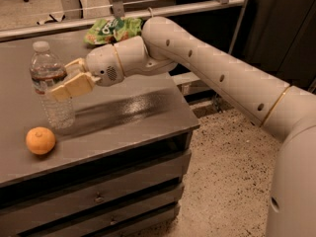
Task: Move water bottle near orange
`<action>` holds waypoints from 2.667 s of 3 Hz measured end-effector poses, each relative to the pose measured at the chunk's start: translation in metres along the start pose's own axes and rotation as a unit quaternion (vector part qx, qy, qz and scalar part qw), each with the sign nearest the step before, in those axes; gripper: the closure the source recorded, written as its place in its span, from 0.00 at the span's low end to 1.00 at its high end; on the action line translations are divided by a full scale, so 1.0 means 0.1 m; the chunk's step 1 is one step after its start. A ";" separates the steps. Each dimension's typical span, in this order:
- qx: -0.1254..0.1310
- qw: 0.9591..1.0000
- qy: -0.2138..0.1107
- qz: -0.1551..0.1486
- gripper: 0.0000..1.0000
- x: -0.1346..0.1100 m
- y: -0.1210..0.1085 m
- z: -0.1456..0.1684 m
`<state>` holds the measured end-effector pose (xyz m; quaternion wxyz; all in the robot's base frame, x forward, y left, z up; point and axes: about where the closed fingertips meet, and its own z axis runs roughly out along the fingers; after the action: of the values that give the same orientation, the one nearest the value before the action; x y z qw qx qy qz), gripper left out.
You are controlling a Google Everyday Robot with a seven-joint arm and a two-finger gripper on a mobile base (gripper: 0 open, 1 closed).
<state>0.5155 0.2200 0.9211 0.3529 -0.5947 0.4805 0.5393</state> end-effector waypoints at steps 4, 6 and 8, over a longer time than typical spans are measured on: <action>0.007 1.000 -0.002 -0.003 0.00 0.02 0.12 0.00; 0.028 0.999 0.019 -0.021 0.00 -0.06 0.08 -0.13; 0.047 0.997 0.037 -0.042 0.18 -0.17 0.01 -0.26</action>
Offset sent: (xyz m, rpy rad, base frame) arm -0.0097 -0.0070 -0.0004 0.0094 -0.0050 -0.0200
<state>0.5229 0.1989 0.9420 0.3847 -0.6170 0.4928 0.4780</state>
